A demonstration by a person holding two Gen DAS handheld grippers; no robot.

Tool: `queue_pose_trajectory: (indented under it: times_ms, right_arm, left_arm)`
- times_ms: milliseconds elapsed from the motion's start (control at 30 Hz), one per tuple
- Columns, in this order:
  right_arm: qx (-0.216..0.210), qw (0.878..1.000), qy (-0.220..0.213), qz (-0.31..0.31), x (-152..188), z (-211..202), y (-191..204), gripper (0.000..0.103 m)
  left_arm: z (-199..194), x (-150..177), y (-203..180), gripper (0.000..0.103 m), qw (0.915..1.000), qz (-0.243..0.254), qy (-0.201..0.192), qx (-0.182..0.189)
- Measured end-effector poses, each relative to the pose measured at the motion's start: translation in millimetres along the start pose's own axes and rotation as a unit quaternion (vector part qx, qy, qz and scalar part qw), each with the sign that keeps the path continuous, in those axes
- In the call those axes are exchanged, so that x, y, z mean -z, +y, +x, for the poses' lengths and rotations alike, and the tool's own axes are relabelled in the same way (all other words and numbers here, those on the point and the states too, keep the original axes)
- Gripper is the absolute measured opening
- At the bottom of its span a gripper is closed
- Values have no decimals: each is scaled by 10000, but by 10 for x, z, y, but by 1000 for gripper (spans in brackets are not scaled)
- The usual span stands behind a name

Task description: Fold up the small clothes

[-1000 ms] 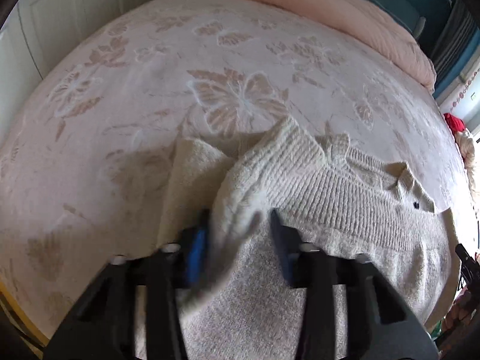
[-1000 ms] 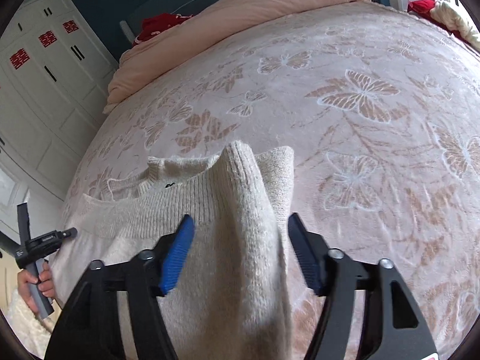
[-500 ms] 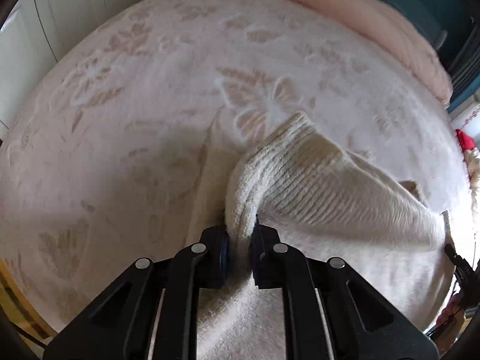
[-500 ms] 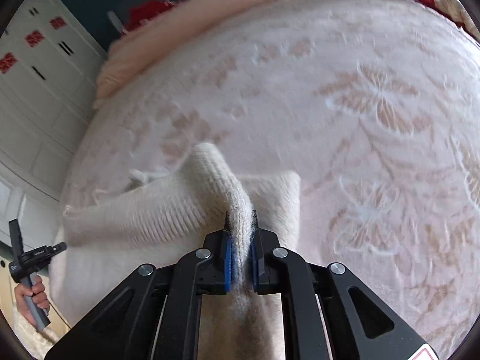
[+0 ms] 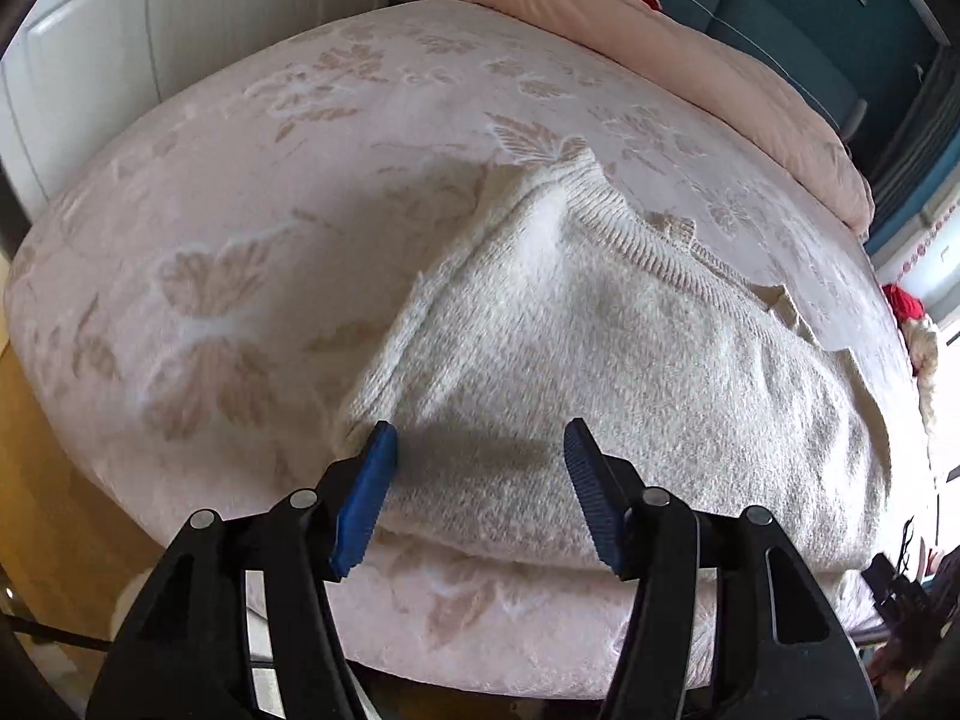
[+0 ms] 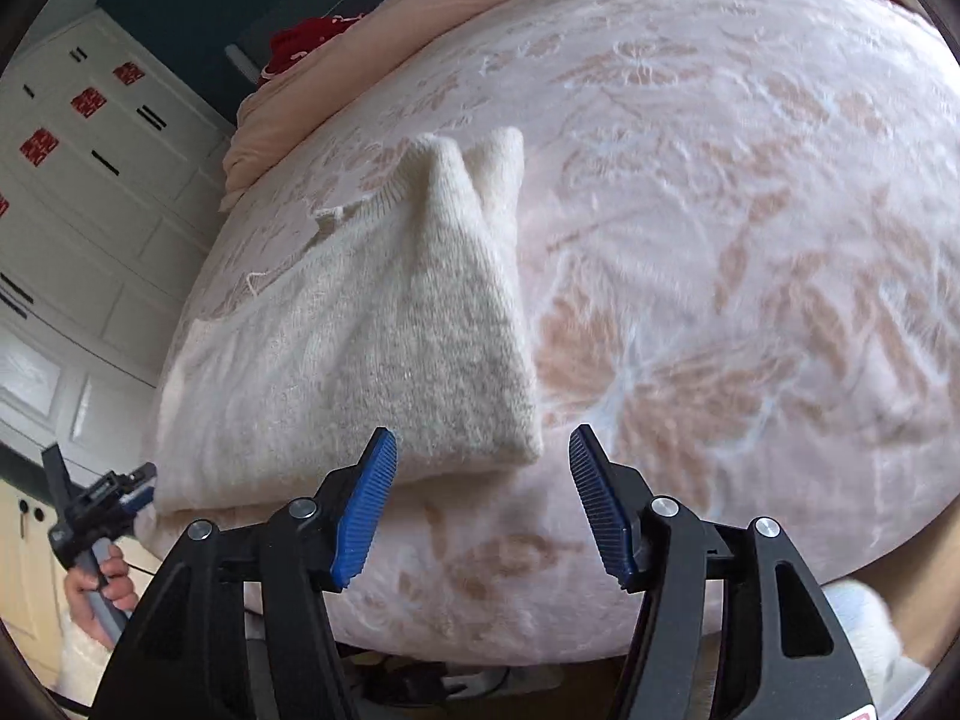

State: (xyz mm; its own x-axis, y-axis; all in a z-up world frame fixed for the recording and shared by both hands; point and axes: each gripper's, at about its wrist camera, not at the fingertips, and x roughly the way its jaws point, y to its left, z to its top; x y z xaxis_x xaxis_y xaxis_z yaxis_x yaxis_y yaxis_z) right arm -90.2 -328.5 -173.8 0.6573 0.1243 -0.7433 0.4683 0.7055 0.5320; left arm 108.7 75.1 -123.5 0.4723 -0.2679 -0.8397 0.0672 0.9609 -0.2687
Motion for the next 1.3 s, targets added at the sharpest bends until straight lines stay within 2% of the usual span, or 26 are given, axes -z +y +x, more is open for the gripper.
queue_pose_trajectory:
  times_ms: [100,167,200,233,300,367,400,467,500,533,600,633,733,800,833,867,900,933,1033,1067,1133,1167,1233,1300]
  right_arm:
    - [-458,9979,-59,443,-3,183,10,60]
    - [-638,9958,-110,649,-65,255,11,18]
    - [-672,9951,-149,706,-106,220,38,18]
    - [-691,9952,-363,597,-152,92,116,16]
    - [-534,9960,-714,105,-239,-231,330,15]
    - [-279,9955,-840,-329,-267,-417,449,15]
    - [-107,9963,-735,-444,-269,-371,416,15]
    - [551,9967,-117,-583,-208,1,211,17]
    - [712,9958,313,-491,-146,215,80,19]
    - [608,9971,323,-308,-79,246,-30,20]
    - [545,9984,40,-137,-93,66,-21,27]
    - [724,9971,-196,-161,-114,-71,46,32]
    - [1147,9884,-851,-513,-194,-411,360,33]
    - [986,9862,-1032,-845,-320,-454,645,30]
    - [897,9853,-967,-1088,-362,-392,834,25]
    - [804,9839,-889,-1323,-387,-299,1008,14]
    - [695,9824,-791,-1541,-403,-179,1154,11]
    - [616,9804,-634,-1758,-412,-13,1303,8]
    - [766,9705,-198,-2278,-390,478,1487,8]
    - [973,9656,0,-2411,-396,648,1440,6]
    - [1751,9511,2,-2544,-417,774,1181,4]
    - [1940,9524,-40,-2352,-487,736,951,0]
    - [1624,9750,-162,-1506,-648,473,545,0]
    - [1796,9751,-416,-1235,-723,283,526,3]
  left_arm:
    - [0,52,41,55,9989,-466,-106,-4]
    - [49,8,8,39,9986,-479,-36,-231]
    - [61,-10,5,21,9984,-462,17,-319]
    - [50,-31,16,13,9983,-473,74,-328]
    - [-10,-55,54,4,9977,-463,164,-461]
    - [-16,-20,104,4,9967,-346,235,-692]
    - [24,21,140,4,9961,-316,307,-768]
    - [83,89,179,4,9954,-222,306,-884]
    - [76,98,166,4,9953,-160,239,-921]
    - [55,91,138,5,9950,-77,217,-974]
    - [-66,48,103,5,9954,-19,156,-948]
    - [-167,24,70,5,9961,25,68,-882]
    - [-507,-88,-143,6,9965,310,-393,-674]
    - [-573,-175,-419,8,9958,608,-502,-461]
    - [-539,-214,-584,9,9958,745,-461,-273]
    - [-476,-243,-716,10,9956,825,-417,-155]
    - [-370,-251,-847,10,9952,911,-360,-80]
    - [-232,-251,-965,13,9943,1035,-256,-72]
    - [336,-155,-1156,13,9904,1283,268,-431]
    - [441,-98,-1137,13,9899,1265,368,-532]
    - [529,-60,-1011,13,9914,1176,329,-469]
    - [499,-71,-939,13,9923,1133,296,-403]
    - [463,-95,-809,13,9926,1071,302,-489]
    - [442,-129,-727,12,9942,933,328,-433]
